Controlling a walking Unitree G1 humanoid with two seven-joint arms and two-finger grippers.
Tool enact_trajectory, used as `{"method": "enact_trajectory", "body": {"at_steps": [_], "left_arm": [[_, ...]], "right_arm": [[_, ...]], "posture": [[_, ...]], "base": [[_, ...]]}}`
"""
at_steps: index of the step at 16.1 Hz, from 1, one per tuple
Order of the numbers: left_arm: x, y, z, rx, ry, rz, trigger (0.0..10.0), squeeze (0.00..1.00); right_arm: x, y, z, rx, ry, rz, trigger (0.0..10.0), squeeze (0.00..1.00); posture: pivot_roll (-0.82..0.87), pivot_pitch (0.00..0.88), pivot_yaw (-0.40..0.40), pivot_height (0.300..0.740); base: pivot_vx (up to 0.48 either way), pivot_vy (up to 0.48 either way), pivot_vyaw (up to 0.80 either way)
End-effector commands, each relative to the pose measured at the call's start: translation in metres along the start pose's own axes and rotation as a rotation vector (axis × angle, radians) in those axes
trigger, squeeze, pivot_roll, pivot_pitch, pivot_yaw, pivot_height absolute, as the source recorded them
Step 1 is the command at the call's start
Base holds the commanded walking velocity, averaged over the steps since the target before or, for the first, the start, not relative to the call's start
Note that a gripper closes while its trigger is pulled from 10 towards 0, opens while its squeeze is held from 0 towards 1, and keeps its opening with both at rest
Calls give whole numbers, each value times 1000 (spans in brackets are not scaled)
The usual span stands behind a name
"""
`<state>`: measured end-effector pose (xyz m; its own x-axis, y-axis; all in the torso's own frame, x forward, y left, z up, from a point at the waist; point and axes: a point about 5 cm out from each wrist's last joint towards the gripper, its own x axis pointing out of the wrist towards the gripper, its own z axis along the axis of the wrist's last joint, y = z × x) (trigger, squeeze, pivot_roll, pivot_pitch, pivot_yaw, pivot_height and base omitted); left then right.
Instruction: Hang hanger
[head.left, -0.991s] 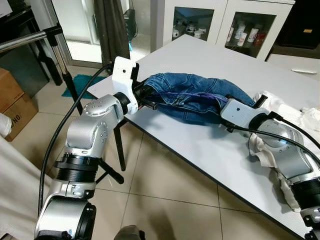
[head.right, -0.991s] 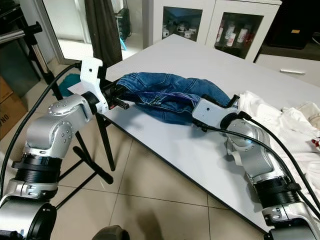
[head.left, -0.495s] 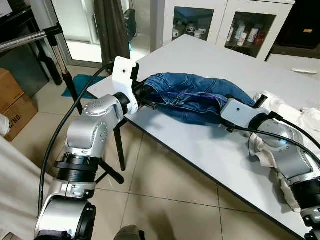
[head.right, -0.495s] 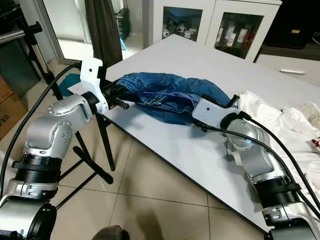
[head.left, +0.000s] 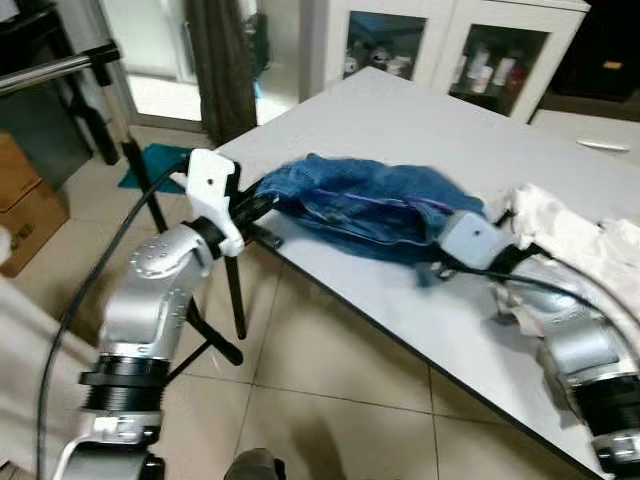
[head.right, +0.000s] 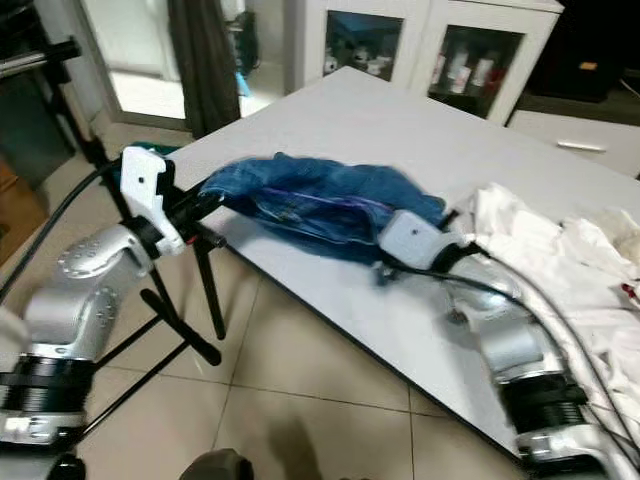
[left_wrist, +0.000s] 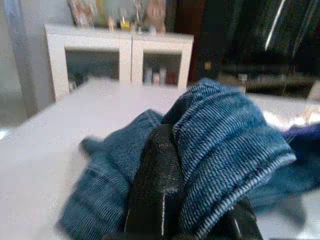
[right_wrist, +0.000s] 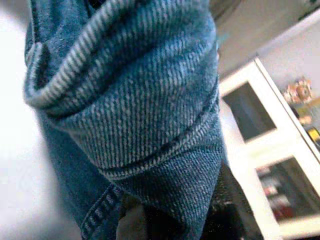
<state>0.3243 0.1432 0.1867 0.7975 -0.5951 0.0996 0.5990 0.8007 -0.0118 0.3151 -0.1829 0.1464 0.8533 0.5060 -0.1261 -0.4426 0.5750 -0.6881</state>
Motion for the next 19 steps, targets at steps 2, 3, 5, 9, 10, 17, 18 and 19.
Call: {"method": "enact_trajectory", "body": {"at_steps": [2, 3, 5, 9, 10, 17, 18, 19], "left_arm": [[5, 0, -7, -4, -4, 31, 10000, 0], [4, 2, -9, 6, -4, 52, 10000, 0], [0, 5, -15, 49, -11, 108, 10000, 0], [-4, -9, -31, 17, -37, 218, 10000, 0], [-5, -11, -32, 11, -39, 231, 10000, 0], [-22, -18, -52, 15, -65, 459, 10000, 0], [-23, -20, -53, 67, -58, 465, 10000, 0], [-24, -21, -56, 96, -36, 471, 10000, 0]], "right_arm": [[-3, -2, 5, 35, -41, -65, 10000, 0], [-4, 0, 5, 38, -41, -67, 10000, 0], [-7, 1, 2, 43, -40, -89, 10000, 0], [-14, 11, 2, -19, 1, -131, 10000, 0], [-14, 13, 2, -21, 0, -132, 10000, 0], [-19, 47, 24, 247, -190, -245, 10000, 0], [-18, 49, 23, 263, -182, -249, 10000, 0], [-18, 50, 22, 270, -177, -249, 10000, 0]], "posture": [[190, 8, -28, 740], [189, 8, -27, 740], [184, 7, -27, 740], [183, 16, -33, 740], [183, 16, -33, 740], [192, 5, -55, 740], [191, 5, -54, 740], [190, 7, -50, 740]], "base": [[0, 0, 0], [0, 0, 0], [0, 0, 0], [0, 0, 0], [0, 0, 0], [0, 0, 0], [0, 0, 0], [0, 0, 0]]}}
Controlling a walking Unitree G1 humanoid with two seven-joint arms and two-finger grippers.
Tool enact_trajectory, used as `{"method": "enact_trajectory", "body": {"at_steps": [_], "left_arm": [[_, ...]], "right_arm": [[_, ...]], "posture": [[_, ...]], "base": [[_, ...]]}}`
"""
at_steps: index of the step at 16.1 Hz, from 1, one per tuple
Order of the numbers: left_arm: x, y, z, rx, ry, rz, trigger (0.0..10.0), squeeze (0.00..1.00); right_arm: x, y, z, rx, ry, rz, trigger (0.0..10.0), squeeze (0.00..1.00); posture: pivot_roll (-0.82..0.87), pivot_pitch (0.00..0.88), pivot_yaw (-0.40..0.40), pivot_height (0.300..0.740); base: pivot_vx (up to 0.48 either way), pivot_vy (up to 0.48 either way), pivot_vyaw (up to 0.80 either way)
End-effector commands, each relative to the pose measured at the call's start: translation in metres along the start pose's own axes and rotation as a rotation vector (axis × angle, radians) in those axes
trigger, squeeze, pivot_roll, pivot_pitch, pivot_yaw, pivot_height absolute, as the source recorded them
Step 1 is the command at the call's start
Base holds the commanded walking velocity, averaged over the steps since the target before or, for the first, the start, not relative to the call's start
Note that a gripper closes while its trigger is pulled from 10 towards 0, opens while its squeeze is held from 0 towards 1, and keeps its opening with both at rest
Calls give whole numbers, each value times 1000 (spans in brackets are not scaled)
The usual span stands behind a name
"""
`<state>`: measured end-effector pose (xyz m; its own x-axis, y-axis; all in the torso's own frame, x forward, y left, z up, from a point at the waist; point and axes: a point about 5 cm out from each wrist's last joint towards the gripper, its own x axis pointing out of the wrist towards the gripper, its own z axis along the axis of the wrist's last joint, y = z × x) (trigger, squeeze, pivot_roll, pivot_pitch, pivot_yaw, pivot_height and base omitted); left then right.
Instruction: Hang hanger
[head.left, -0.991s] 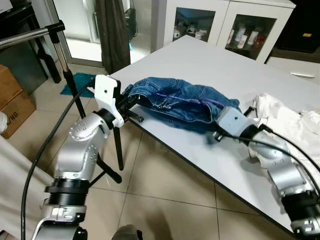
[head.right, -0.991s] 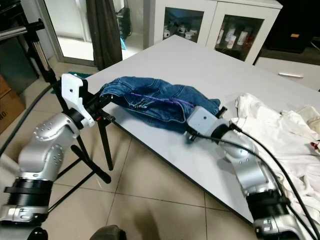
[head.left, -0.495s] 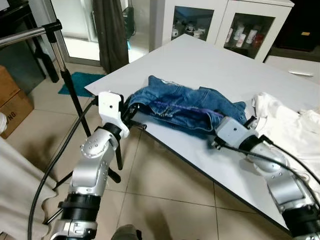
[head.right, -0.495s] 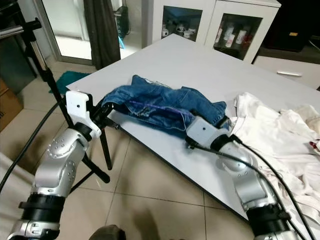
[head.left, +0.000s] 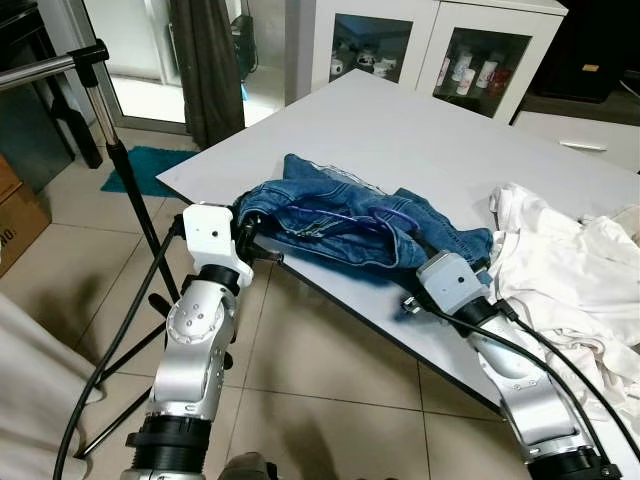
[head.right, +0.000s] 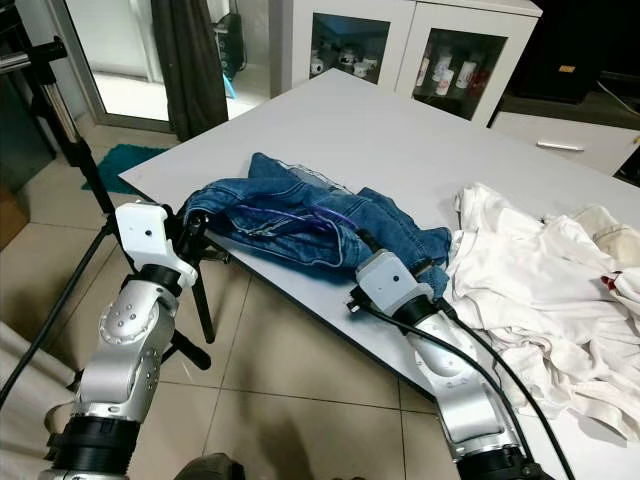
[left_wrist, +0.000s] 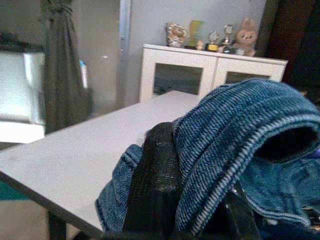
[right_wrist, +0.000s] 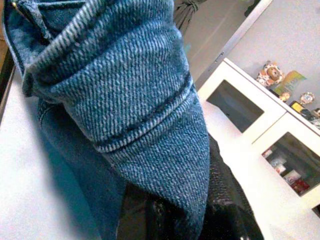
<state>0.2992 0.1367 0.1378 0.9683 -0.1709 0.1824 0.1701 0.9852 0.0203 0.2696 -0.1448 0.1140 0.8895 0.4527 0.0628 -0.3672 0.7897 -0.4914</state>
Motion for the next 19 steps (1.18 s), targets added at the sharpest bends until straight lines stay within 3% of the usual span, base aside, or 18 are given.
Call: {"method": "enact_trajectory", "body": {"at_steps": [1, 5, 6, 8, 14, 19], "left_arm": [[-5, -2, -11, 44, 63, 5, 10000, 0], [-7, -9, -4, 100, 30, -36, 10000, 0], [-10, -7, -2, 58, 15, -28, 10000, 0], [-10, -7, -7, 57, 38, -16, 10000, 0], [-3, -16, 1, 58, 6, -44, 10000, 0], [-1, -18, 2, 77, -2, -64, 10000, 0]], "right_arm": [[0, -11, 13, 23, -74, -69, 10000, 0], [-6, -5, 22, 39, -132, -22, 10000, 0], [-7, 0, 25, 68, -142, -5, 10000, 0], [-5, 0, 20, 84, -123, -7, 10000, 0], [1, -4, 24, 110, -137, -26, 10000, 0], [2, -4, 25, 129, -152, -12, 10000, 0]], "posture": [[187, 11, -42, 740], [189, 14, -35, 740], [191, 17, -39, 740], [196, 18, -43, 740], [194, 11, -39, 740], [194, 9, -36, 740]], "base": [[0, 0, 0], [0, 0, 0], [0, 0, 0], [0, 0, 0], [0, 0, 0], [0, 0, 751]]}}
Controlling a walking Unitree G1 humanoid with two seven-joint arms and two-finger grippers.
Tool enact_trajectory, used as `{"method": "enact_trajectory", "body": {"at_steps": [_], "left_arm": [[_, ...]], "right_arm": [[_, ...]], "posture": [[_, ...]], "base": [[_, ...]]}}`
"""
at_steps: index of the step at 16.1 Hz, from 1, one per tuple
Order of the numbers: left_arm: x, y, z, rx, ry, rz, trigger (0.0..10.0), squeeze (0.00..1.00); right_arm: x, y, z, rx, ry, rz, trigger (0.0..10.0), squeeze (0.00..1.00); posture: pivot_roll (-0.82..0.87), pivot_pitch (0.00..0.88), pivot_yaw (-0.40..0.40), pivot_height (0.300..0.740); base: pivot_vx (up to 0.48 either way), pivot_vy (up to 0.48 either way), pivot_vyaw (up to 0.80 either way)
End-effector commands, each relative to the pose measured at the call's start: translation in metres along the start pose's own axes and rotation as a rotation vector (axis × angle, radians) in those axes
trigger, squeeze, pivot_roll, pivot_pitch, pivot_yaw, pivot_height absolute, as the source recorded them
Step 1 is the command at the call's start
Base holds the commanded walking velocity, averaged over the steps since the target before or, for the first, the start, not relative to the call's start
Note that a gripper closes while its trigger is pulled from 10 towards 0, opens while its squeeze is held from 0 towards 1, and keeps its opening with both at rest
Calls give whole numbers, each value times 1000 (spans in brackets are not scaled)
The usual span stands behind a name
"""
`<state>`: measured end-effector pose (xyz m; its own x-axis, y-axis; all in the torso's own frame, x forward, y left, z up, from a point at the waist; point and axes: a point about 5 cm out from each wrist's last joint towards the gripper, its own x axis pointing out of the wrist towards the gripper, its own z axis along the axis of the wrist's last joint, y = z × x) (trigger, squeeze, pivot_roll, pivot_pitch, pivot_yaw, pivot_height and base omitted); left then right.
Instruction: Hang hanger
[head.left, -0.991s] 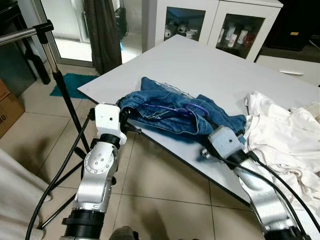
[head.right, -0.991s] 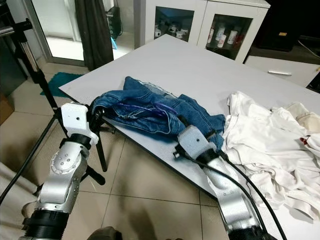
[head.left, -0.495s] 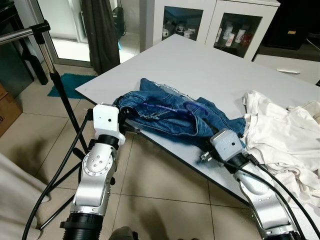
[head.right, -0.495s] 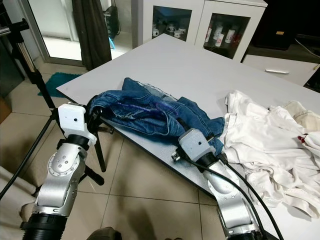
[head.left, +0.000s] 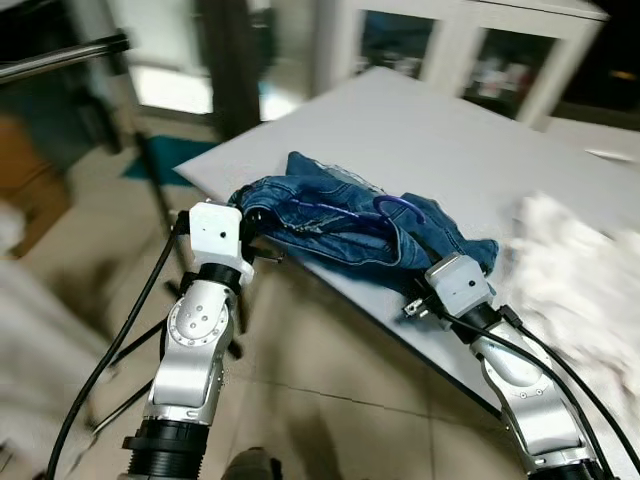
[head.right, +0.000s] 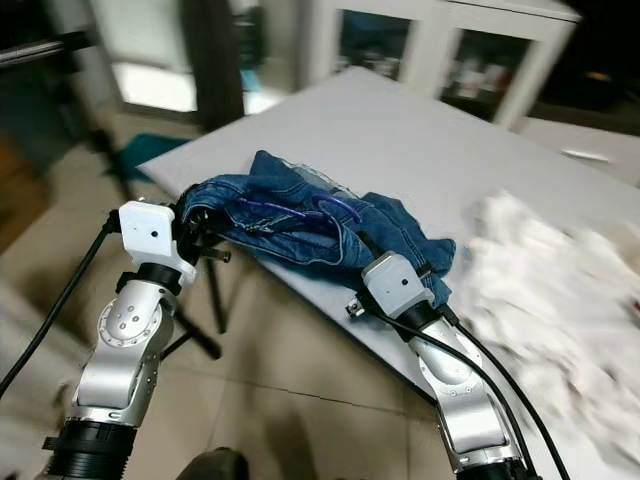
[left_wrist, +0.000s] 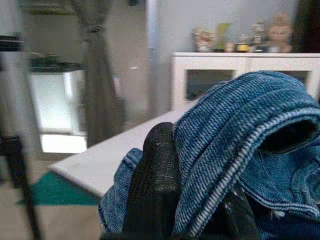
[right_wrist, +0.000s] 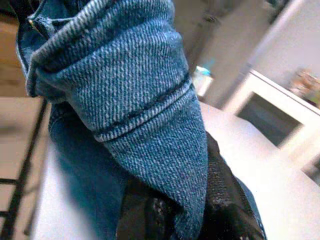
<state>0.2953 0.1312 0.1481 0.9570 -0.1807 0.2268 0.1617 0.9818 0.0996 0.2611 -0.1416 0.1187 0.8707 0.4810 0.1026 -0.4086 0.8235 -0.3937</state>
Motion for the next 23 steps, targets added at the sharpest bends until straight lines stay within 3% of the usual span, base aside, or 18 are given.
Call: {"method": "enact_trajectory", "body": {"at_steps": [1, 23], "left_arm": [[0, -13, -8, -3, 41, -57, 10000, 0], [-14, -16, -7, 23, 36, -55, 10000, 0]], "right_arm": [[8, -5, 18, 17, -103, -18, 10000, 0], [8, 7, 23, 111, -168, 158, 10000, 0]], "posture": [[194, 9, -36, 740], [234, 16, -49, 740]], "base": [[0, 0, 800], [0, 0, 800]]}}
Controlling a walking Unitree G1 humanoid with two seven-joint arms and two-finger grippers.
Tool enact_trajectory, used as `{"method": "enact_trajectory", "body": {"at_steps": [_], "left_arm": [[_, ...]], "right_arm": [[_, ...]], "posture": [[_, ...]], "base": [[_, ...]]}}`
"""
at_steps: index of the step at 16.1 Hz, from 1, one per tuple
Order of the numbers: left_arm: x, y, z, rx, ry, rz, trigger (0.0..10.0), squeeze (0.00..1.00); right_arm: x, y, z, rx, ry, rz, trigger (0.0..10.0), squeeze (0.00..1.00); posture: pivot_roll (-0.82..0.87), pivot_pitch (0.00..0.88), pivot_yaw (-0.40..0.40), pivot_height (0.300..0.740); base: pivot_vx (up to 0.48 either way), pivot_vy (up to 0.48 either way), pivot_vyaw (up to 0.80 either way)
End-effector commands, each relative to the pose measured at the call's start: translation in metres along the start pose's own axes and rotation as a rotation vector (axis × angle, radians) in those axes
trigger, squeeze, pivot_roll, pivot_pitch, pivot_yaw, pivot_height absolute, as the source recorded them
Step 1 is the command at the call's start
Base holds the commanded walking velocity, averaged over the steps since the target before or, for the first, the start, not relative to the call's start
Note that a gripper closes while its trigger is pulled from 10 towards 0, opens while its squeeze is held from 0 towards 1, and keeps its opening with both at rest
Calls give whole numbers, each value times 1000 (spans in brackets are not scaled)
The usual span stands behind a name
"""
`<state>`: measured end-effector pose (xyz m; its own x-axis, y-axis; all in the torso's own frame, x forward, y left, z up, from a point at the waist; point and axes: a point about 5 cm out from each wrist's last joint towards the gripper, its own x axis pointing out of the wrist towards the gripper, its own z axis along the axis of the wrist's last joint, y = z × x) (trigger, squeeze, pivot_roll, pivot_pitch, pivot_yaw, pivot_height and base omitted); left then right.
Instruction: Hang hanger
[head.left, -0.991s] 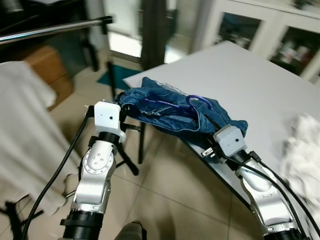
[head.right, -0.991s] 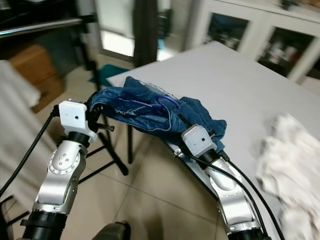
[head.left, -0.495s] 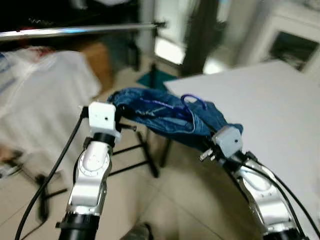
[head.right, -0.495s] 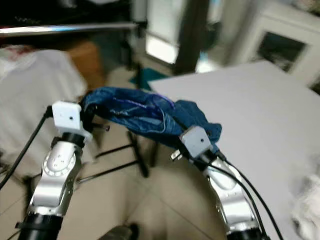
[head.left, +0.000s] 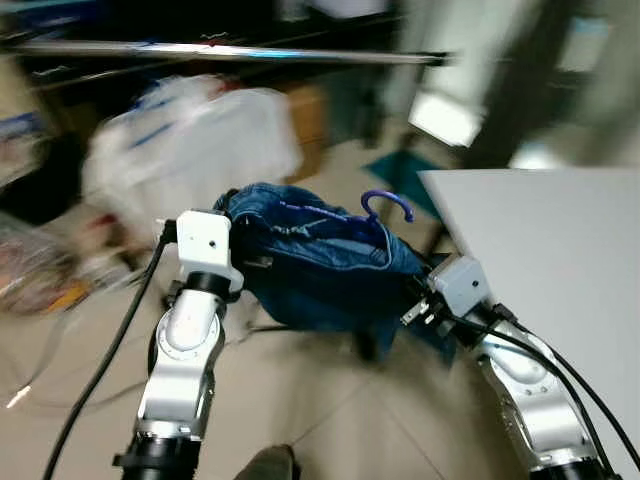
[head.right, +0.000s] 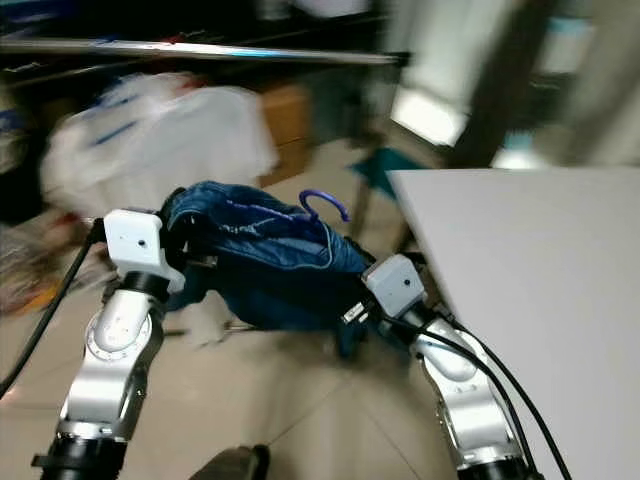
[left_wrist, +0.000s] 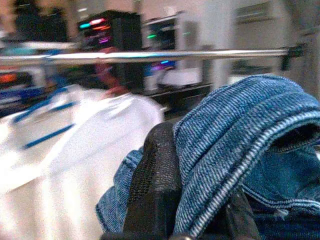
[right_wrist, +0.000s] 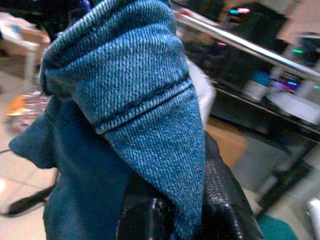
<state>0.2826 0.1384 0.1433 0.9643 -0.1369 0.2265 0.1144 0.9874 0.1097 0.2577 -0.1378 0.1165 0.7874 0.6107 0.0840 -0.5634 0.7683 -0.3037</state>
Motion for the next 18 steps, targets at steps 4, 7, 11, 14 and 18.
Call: {"method": "enact_trajectory", "body": {"at_steps": [4, 7, 11, 14, 18], "left_arm": [[-3, -21, -11, -8, 55, -99, 10000, 0], [-5, -20, -19, -33, 86, -86, 10000, 0], [-19, -21, -59, -68, 226, -83, 10000, 0], [-32, -23, -85, -51, 322, -104, 10000, 0], [-46, -18, -116, -68, 440, -95, 10000, 0]], "right_arm": [[12, 4, 18, -14, -115, 23, 10000, 0], [13, 6, 11, 23, -82, 36, 10000, 0], [15, 15, -20, 26, 28, 52, 10000, 0], [15, 20, -38, 12, 99, 79, 10000, 0], [11, 29, -70, -8, 223, 99, 10000, 0]], "posture": [[235, 17, -49, 740], [238, 21, -51, 740], [242, 24, -61, 740], [245, 25, -67, 740], [245, 28, -72, 740]], "base": [[0, 0, 800], [0, 0, 0], [0, 0, 0], [0, 0, 0], [0, 0, 0]]}}
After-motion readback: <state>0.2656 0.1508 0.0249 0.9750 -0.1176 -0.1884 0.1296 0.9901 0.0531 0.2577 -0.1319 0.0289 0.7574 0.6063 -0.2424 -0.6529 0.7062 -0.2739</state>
